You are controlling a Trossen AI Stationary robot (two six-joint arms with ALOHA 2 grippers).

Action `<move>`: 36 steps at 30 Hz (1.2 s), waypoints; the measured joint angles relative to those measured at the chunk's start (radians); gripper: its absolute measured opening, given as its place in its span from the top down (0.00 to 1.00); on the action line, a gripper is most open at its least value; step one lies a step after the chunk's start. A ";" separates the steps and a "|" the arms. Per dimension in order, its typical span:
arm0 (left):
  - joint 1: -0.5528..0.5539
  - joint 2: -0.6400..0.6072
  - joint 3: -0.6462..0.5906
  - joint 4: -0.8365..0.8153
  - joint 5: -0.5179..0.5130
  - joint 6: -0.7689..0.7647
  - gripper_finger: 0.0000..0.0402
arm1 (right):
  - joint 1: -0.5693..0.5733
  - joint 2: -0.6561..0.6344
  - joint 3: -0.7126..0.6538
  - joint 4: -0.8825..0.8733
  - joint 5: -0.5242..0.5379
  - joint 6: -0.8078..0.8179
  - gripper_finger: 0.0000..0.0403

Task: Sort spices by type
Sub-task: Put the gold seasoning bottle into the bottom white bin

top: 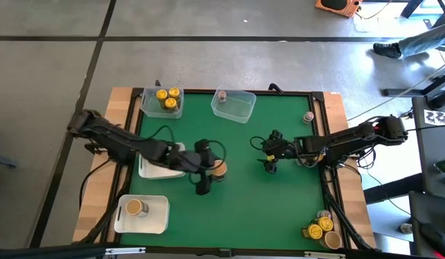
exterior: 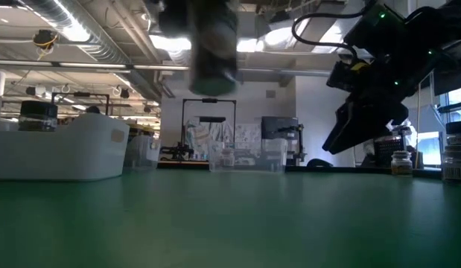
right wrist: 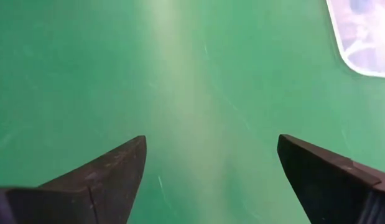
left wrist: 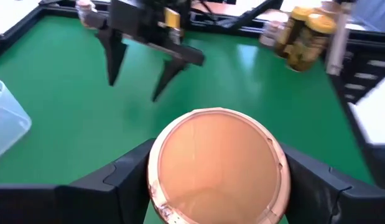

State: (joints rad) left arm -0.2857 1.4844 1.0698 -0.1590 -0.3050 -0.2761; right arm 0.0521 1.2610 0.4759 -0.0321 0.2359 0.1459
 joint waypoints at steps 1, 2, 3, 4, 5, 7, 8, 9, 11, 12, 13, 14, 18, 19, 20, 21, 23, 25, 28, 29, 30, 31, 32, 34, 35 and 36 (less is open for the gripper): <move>-0.018 -0.022 0.000 -0.024 -0.004 -0.020 0.33 | 0.000 0.000 0.000 0.005 0.000 0.000 0.11; -0.037 -0.043 0.000 -0.046 -0.009 -0.042 0.33 | 0.000 0.000 0.000 0.013 0.000 0.000 0.11; -0.055 -0.063 0.000 -0.074 -0.018 -0.067 0.33 | 0.000 0.000 0.000 0.013 0.000 0.000 0.11; -0.072 -0.080 0.000 -0.103 -0.029 -0.095 0.33 | 0.000 0.000 0.000 0.014 0.000 -0.001 0.11; -0.092 -0.096 0.000 -0.130 -0.041 -0.124 0.33 | 0.000 0.000 0.000 0.018 0.000 -0.001 0.11; -0.130 -0.117 0.000 -0.185 -0.059 -0.184 0.33 | 0.000 0.000 0.000 0.016 0.000 -0.001 0.11; -0.151 -0.126 0.000 -0.213 -0.069 -0.214 0.33 | 0.000 0.000 0.000 0.017 0.000 -0.001 0.11; -0.171 -0.133 0.000 -0.237 -0.080 -0.243 0.33 | 0.000 0.000 0.000 0.016 0.000 -0.001 0.11; -0.210 -0.142 0.000 -0.272 -0.098 -0.300 0.33 | 0.000 0.000 0.000 0.020 0.000 0.004 0.11; -0.230 -0.143 0.000 -0.287 -0.107 -0.327 0.33 | 0.000 0.000 0.000 0.019 0.000 0.006 0.11; -0.249 -0.143 0.000 -0.301 -0.115 -0.349 0.33 | 0.000 0.000 0.000 0.020 0.000 0.006 0.11; -0.270 -0.143 0.000 -0.313 -0.128 -0.364 0.33 | 0.000 0.000 0.000 0.020 0.000 0.007 0.11; -0.348 -0.143 0.000 -0.332 -0.197 -0.435 0.33 | 0.000 0.000 0.000 0.033 0.000 0.008 0.11; -0.368 -0.143 0.000 -0.339 -0.210 -0.456 0.33 | 0.000 0.000 0.000 0.038 0.000 0.008 0.11; -0.390 -0.143 0.000 -0.344 -0.221 -0.474 0.33 | 0.000 0.000 0.000 0.040 0.000 0.008 0.11; -0.408 -0.143 0.000 -0.344 -0.227 -0.491 0.33 | 0.000 0.000 0.000 0.041 0.000 0.009 0.11; -0.447 -0.143 0.000 -0.347 -0.246 -0.533 0.33 | 0.000 0.000 0.000 0.041 0.000 0.012 0.11; -0.487 -0.143 0.000 -0.380 -0.267 -0.578 0.33 | 0.000 0.000 0.000 0.041 0.000 0.012 0.11; -0.545 -0.143 0.000 -0.428 -0.293 -0.650 0.33 | 0.000 0.000 0.000 0.041 0.000 0.012 0.11; -0.562 -0.143 0.000 -0.449 -0.295 -0.675 0.33 | 0.000 0.000 0.000 0.042 0.000 0.013 0.11; -0.577 -0.143 0.000 -0.472 -0.296 -0.700 0.33 | 0.000 0.000 0.000 0.042 0.000 0.013 0.11; -0.592 -0.142 0.000 -0.493 -0.297 -0.727 0.33 | 0.000 0.000 0.000 0.042 0.000 0.013 0.11; -0.606 -0.142 0.000 -0.507 -0.300 -0.750 0.33 | 0.000 0.000 0.000 0.042 0.000 0.013 0.11; -0.631 -0.142 0.000 -0.528 -0.313 -0.777 0.33 | 0.000 0.000 0.000 0.042 0.000 0.014 0.11; -0.642 -0.142 0.000 -0.539 -0.318 -0.788 0.33 | 0.000 0.000 0.000 0.042 0.000 0.014 0.11; -0.652 -0.142 0.000 -0.552 -0.327 -0.797 0.33 | 0.000 0.000 0.000 0.042 0.000 0.015 0.11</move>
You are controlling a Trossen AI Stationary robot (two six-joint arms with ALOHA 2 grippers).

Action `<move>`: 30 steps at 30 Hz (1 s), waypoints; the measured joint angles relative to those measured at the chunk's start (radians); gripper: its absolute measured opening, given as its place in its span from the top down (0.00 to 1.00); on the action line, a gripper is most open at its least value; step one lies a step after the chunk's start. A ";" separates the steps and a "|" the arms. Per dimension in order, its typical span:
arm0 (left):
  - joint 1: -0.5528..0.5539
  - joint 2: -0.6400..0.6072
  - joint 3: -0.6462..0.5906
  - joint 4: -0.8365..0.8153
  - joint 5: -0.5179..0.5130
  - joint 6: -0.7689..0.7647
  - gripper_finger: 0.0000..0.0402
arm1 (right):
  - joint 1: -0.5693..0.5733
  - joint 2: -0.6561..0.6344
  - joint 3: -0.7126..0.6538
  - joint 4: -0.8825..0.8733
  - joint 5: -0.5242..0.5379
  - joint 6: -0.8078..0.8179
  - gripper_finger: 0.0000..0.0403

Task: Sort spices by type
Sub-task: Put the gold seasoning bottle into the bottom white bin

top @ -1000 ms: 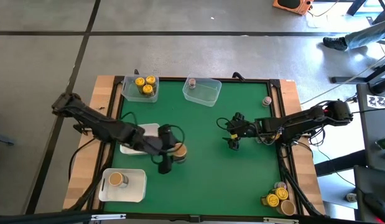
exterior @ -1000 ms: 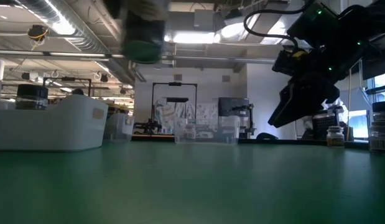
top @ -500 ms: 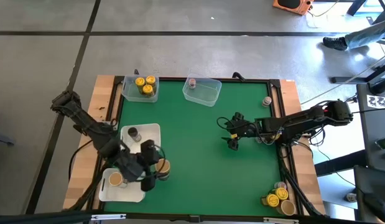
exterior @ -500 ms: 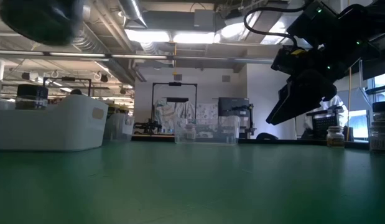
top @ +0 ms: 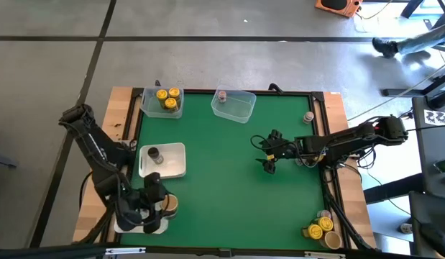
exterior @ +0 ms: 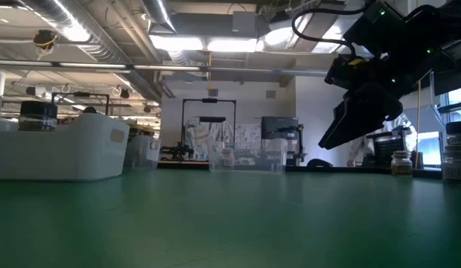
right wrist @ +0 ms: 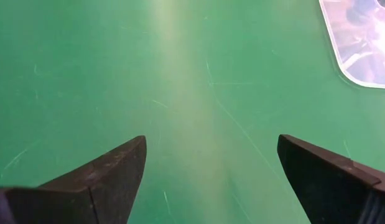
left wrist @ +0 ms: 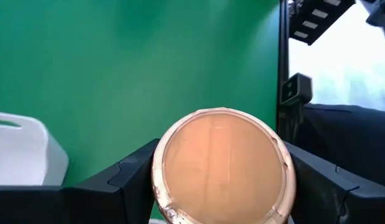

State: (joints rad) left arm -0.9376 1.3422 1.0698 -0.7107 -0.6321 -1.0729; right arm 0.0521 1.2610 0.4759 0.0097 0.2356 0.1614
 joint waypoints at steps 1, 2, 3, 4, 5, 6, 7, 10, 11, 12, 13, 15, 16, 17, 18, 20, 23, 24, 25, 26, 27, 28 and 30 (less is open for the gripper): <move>-0.008 0.000 0.000 -0.011 -0.010 -0.010 0.33 | 0.000 0.000 0.000 0.000 0.000 0.006 0.11; -0.015 0.000 0.000 -0.018 -0.016 -0.023 0.33 | 0.000 0.000 0.000 0.000 0.000 0.017 0.11; -0.023 0.000 0.000 -0.023 -0.017 -0.035 0.33 | 0.000 0.000 0.000 0.000 0.000 0.022 0.11; -0.031 0.000 0.000 -0.032 -0.018 -0.051 0.33 | 0.000 0.000 0.000 0.000 0.000 0.025 0.11; -0.040 0.000 0.000 -0.048 -0.020 -0.066 0.33 | 0.000 0.000 0.000 0.000 0.000 0.026 0.11; -0.048 0.000 0.000 -0.066 -0.021 -0.081 0.33 | 0.000 0.000 0.000 0.000 0.000 0.026 0.11; -0.057 0.000 0.000 -0.079 -0.023 -0.097 0.33 | 0.000 0.000 0.000 0.000 0.000 0.026 0.11; -0.082 0.000 0.000 -0.118 -0.039 -0.152 0.33 | 0.000 0.000 0.000 0.000 0.000 0.026 0.11; -0.091 0.000 0.001 -0.132 -0.044 -0.169 0.33 | 0.000 0.000 0.000 0.000 0.001 0.026 0.11; -0.100 0.000 0.001 -0.144 -0.049 -0.189 0.33 | 0.000 0.000 0.000 0.000 0.005 0.026 0.11; -0.110 0.000 0.002 -0.161 -0.057 -0.211 0.33 | 0.000 0.000 0.000 0.000 0.008 0.026 0.11; -0.133 0.000 0.003 -0.212 -0.076 -0.258 0.33 | 0.000 0.000 0.000 0.000 0.009 0.026 0.11; -0.142 0.000 0.002 -0.243 -0.072 -0.283 0.33 | 0.000 0.000 0.000 0.000 0.009 0.026 0.11; -0.151 0.001 -0.001 -0.271 -0.065 -0.309 0.33 | 0.000 0.000 0.000 0.000 0.009 0.026 0.11; -0.160 0.003 -0.001 -0.291 -0.059 -0.335 0.33 | 0.000 0.000 0.000 0.000 0.010 0.026 0.11; -0.172 0.002 -0.001 -0.305 -0.055 -0.373 0.33 | 0.000 0.000 0.000 0.000 0.010 0.026 0.11; -0.183 0.003 -0.016 -0.321 -0.057 -0.403 0.33 | 0.000 0.000 0.000 0.000 0.010 0.026 0.11; -0.183 0.003 -0.026 -0.319 -0.055 -0.415 0.33 | 0.000 0.000 0.000 0.000 0.010 0.026 0.11; -0.183 0.003 -0.041 -0.312 -0.051 -0.428 0.33 | 0.000 0.000 0.000 0.001 0.011 0.026 0.11; -0.183 0.003 -0.056 -0.302 -0.044 -0.438 0.32 | 0.000 0.000 0.000 0.003 0.013 0.026 0.11; -0.183 0.004 -0.070 -0.287 -0.033 -0.442 0.32 | 0.000 0.000 0.000 0.005 0.018 0.025 0.11; -0.183 0.004 -0.082 -0.266 -0.026 -0.443 0.32 | 0.000 0.000 0.000 0.005 0.019 0.025 0.11; -0.183 0.005 -0.100 -0.220 -0.024 -0.436 0.32 | 0.000 0.000 0.000 0.006 0.019 0.025 0.11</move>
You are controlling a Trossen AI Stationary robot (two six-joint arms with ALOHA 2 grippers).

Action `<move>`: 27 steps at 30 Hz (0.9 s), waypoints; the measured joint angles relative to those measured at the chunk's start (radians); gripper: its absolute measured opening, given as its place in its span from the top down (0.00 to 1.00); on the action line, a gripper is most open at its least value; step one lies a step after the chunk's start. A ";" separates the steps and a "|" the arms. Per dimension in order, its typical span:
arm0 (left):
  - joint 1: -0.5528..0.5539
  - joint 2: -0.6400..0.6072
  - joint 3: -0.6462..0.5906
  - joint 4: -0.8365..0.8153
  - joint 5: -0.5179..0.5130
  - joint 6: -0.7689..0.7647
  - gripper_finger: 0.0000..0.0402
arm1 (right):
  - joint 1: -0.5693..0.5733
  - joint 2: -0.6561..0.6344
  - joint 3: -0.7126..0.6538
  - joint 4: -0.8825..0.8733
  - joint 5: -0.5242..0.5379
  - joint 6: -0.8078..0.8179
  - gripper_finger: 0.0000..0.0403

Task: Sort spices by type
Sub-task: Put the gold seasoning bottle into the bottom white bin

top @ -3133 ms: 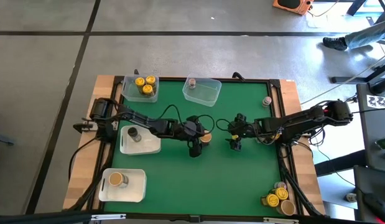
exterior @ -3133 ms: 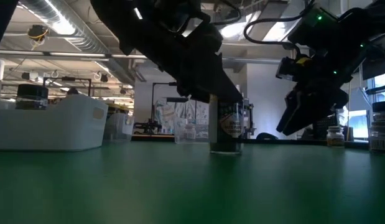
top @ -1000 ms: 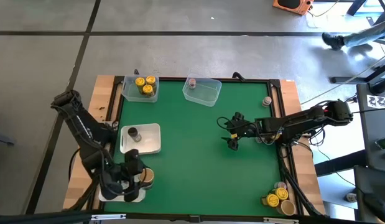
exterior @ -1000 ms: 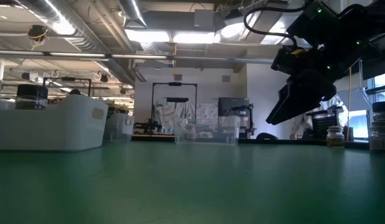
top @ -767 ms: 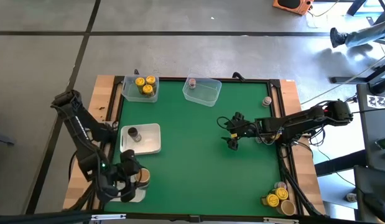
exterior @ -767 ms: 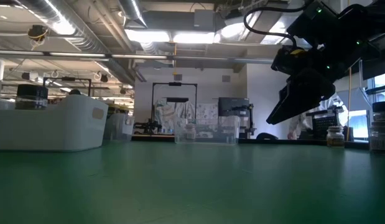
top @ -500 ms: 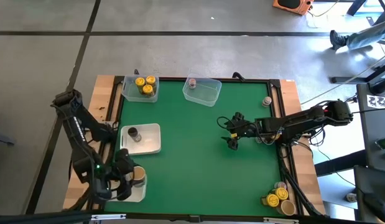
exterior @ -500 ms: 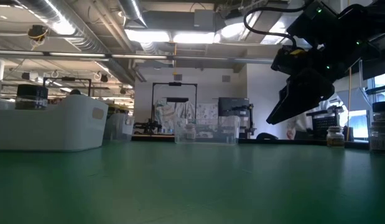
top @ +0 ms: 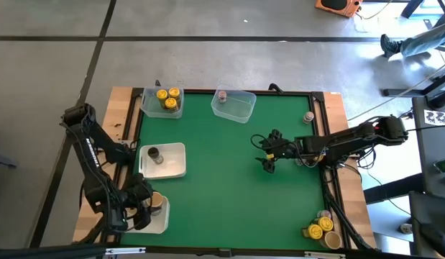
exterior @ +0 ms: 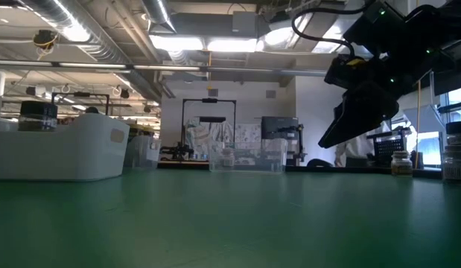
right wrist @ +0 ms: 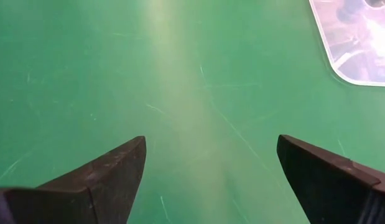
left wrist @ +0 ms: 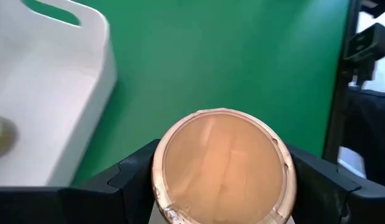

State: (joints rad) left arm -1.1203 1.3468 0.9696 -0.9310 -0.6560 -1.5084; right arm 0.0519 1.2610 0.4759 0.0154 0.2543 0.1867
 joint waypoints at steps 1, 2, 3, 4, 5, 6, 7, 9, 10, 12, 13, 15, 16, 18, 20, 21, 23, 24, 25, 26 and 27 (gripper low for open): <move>0.000 0.000 -0.006 0.011 0.000 0.011 0.32 | 0.000 0.000 0.000 0.002 0.000 0.000 0.11; 0.000 0.000 -0.013 0.017 0.000 0.012 0.32 | 0.000 0.000 0.000 0.006 0.000 0.000 0.11; 0.000 0.000 -0.017 0.014 0.000 0.011 0.32 | 0.000 0.000 0.000 0.011 0.000 0.000 0.11; -0.001 0.000 -0.020 0.011 0.002 0.009 0.32 | 0.000 0.000 0.000 0.015 0.000 0.000 0.11; -0.004 0.000 -0.022 0.010 0.001 0.006 0.31 | 0.000 0.000 0.000 0.018 0.000 0.000 0.11; -0.006 0.000 -0.022 0.007 0.001 0.005 0.31 | 0.000 0.000 0.000 0.020 0.000 0.000 0.11; -0.006 0.000 -0.022 0.004 0.001 0.004 0.31 | 0.000 0.000 0.000 0.021 0.000 0.000 0.11; -0.007 0.000 -0.022 -0.001 0.005 0.004 0.31 | 0.000 0.000 0.000 0.022 0.000 0.000 0.11; -0.007 0.000 -0.022 -0.001 0.010 0.004 0.31 | 0.000 0.000 0.000 0.021 0.000 0.000 0.11; -0.007 0.002 -0.022 -0.003 0.027 0.003 0.31 | 0.000 0.000 0.000 0.022 0.000 0.000 0.11; -0.008 0.004 -0.022 -0.006 0.042 0.001 0.31 | 0.000 0.000 0.000 0.021 0.000 0.000 0.11; -0.018 0.010 -0.030 -0.009 0.057 -0.023 0.31 | 0.000 0.000 0.000 0.021 0.000 0.000 0.11; -0.020 0.010 -0.035 -0.011 0.060 -0.030 0.31 | 0.000 0.000 0.000 0.022 0.000 0.000 0.11; -0.020 0.010 -0.054 0.003 0.067 -0.041 0.31 | 0.000 0.000 0.000 0.023 0.000 0.000 0.11; -0.020 0.010 -0.079 0.016 0.073 -0.058 0.31 | 0.000 0.000 0.000 0.027 0.000 0.000 0.11; -0.020 0.010 -0.090 0.022 0.076 -0.063 0.31 | 0.000 0.000 0.000 0.029 0.000 0.000 0.11; -0.021 0.011 -0.104 0.029 0.077 -0.065 0.31 | 0.000 0.000 0.000 0.029 0.000 0.000 0.11; -0.021 0.010 -0.107 0.034 0.079 -0.065 0.31 | 0.000 0.000 0.000 0.030 0.000 0.000 0.11; -0.020 0.010 -0.108 0.035 0.078 -0.067 0.31 | 0.000 0.000 0.000 0.029 0.000 0.000 0.11; -0.019 0.010 -0.110 0.036 0.078 -0.069 0.31 | 0.000 0.000 0.000 0.030 0.000 0.000 0.11; -0.019 0.010 -0.110 0.036 0.077 -0.077 0.31 | 0.000 0.000 0.000 0.030 0.000 0.000 0.11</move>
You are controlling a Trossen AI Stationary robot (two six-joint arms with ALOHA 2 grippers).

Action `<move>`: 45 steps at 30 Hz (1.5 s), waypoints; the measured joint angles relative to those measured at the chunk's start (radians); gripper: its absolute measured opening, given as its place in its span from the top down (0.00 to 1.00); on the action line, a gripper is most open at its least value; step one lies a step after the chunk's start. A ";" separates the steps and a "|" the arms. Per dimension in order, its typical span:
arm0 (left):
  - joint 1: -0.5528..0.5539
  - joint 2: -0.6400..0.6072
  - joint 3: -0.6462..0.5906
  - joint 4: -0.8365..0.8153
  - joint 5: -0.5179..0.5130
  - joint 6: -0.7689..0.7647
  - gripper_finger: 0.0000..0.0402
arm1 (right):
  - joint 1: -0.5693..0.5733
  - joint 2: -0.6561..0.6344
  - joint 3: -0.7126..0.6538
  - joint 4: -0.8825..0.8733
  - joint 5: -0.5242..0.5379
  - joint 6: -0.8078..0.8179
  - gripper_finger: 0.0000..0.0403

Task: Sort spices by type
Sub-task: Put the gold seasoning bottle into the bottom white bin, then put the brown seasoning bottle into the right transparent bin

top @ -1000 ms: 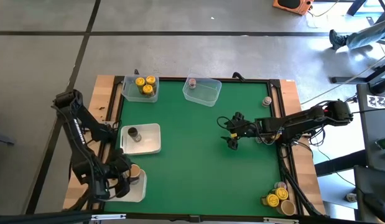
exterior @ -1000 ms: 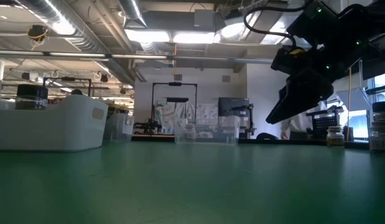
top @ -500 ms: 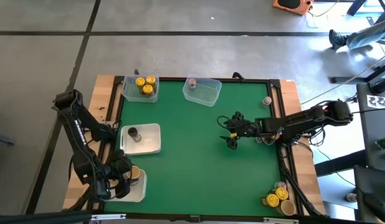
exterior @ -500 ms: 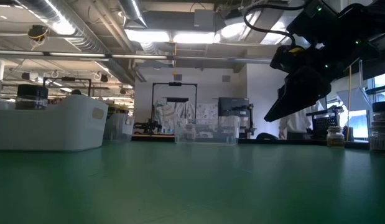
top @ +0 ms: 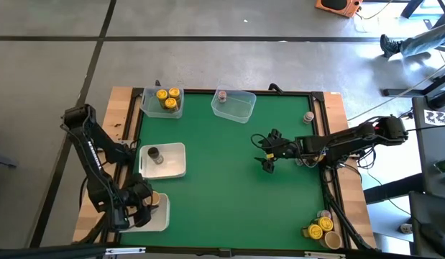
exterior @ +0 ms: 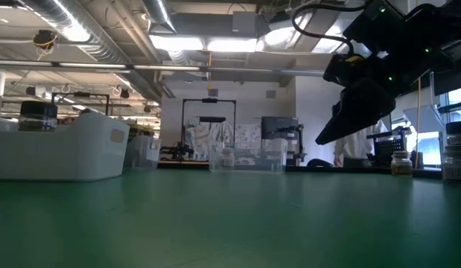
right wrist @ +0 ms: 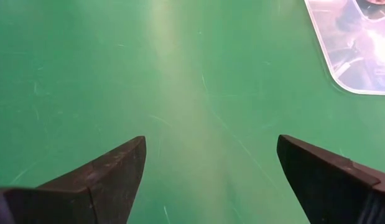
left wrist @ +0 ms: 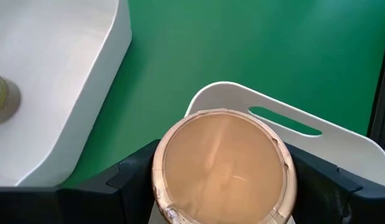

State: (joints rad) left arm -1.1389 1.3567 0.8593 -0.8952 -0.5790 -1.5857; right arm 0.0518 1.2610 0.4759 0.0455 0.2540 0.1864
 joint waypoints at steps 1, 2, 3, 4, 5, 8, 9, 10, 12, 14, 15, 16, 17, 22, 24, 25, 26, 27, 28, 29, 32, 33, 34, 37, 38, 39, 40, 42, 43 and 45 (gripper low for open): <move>0.000 0.000 0.000 -0.001 0.000 -0.010 0.31 | 0.000 0.000 0.000 0.002 0.000 0.000 0.11; 0.000 0.000 0.000 -0.001 0.000 -0.013 0.31 | 0.000 0.000 0.000 0.003 0.000 0.000 0.11; 0.000 0.000 0.000 0.000 0.000 -0.013 0.31 | 0.000 0.000 0.000 0.004 0.000 0.000 0.11; 0.000 0.000 0.000 0.000 0.000 -0.013 0.31 | 0.000 0.000 0.000 0.007 0.000 0.000 0.11; 0.000 0.000 0.000 0.000 0.000 -0.013 0.31 | 0.000 0.000 0.000 0.008 0.000 0.000 0.11; 0.003 0.000 0.000 0.000 0.001 -0.013 0.31 | 0.000 0.000 0.000 0.008 0.000 0.000 0.11; 0.003 0.000 0.000 0.000 0.001 -0.013 0.31 | 0.000 0.000 0.000 0.009 0.000 0.000 0.11; 0.003 0.000 0.000 0.000 0.001 -0.013 0.31 | 0.000 0.000 0.000 0.009 0.000 0.000 0.11; 0.003 0.000 -0.001 0.000 0.001 -0.013 0.31 | 0.000 0.000 0.000 0.008 0.000 0.000 0.11; 0.003 0.000 -0.001 0.000 0.001 -0.013 0.31 | 0.000 0.000 0.000 0.008 0.000 0.000 0.11; 0.003 0.000 -0.001 0.000 0.001 -0.011 0.31 | 0.000 0.000 0.000 0.008 0.000 0.000 0.11; 0.003 0.000 -0.001 0.001 0.001 -0.004 0.31 | 0.000 0.000 0.000 0.008 0.000 0.000 0.11; 0.003 0.000 -0.001 0.002 0.002 0.003 0.31 | 0.000 0.000 0.000 0.008 0.000 0.000 0.11; 0.003 0.000 -0.001 0.004 0.004 0.017 0.27 | 0.000 0.000 0.000 0.007 0.000 0.000 0.11; 0.003 0.000 -0.002 0.001 0.009 0.017 0.23 | 0.000 0.000 0.000 0.007 0.000 0.000 0.11; 0.003 0.000 -0.003 -0.002 0.011 0.018 0.21 | 0.000 0.000 0.000 0.007 0.000 0.000 0.11; 0.003 0.000 -0.003 -0.002 0.012 0.023 0.19 | 0.000 0.000 0.000 0.007 0.000 0.000 0.11; 0.003 0.000 -0.003 -0.001 0.012 0.031 0.17 | 0.000 0.000 0.000 0.007 0.000 0.000 0.11; 0.003 0.000 -0.003 -0.001 0.012 0.043 0.15 | 0.000 0.000 0.000 0.007 0.000 0.000 0.11; 0.003 0.000 -0.003 -0.001 0.012 0.049 0.13 | 0.000 0.000 0.000 0.007 0.000 -0.001 0.11; 0.003 -0.017 -0.003 -0.002 0.011 0.052 0.10 | 0.000 0.000 0.000 0.007 0.000 -0.001 0.11; 0.003 -0.024 -0.002 -0.002 0.010 0.052 0.10 | 0.000 0.000 0.000 0.007 0.000 -0.001 0.11; 0.003 -0.031 -0.002 -0.002 0.010 0.056 0.09 | 0.000 0.000 0.000 0.007 0.000 -0.004 0.11; 0.003 -0.064 -0.002 -0.001 0.010 0.066 0.09 | 0.000 0.000 0.000 0.007 0.000 -0.008 0.11; 0.005 -0.077 -0.002 0.000 0.010 0.067 0.09 | 0.000 0.000 0.000 0.007 0.000 -0.008 0.11; 0.009 -0.091 -0.002 0.000 0.007 0.068 0.09 | 0.000 0.000 0.000 0.007 0.000 -0.008 0.11; 0.015 -0.104 -0.002 0.001 0.001 0.069 0.09 | 0.000 0.000 0.000 0.007 0.000 -0.008 0.11; 0.026 -0.130 -0.002 0.004 -0.022 0.069 0.09 | 0.000 0.000 0.000 0.007 0.000 -0.008 0.11; 0.035 -0.142 -0.001 0.010 -0.037 0.070 0.09 | 0.000 0.000 0.000 0.007 0.000 -0.008 0.11; 0.054 -0.163 -0.001 0.038 -0.074 0.091 0.09 | 0.000 0.000 0.000 0.007 0.000 -0.008 0.11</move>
State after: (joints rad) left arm -1.0852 1.1936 0.8584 -0.8576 -0.6528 -1.4951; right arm 0.0518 1.2610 0.4759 0.0528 0.2539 0.1780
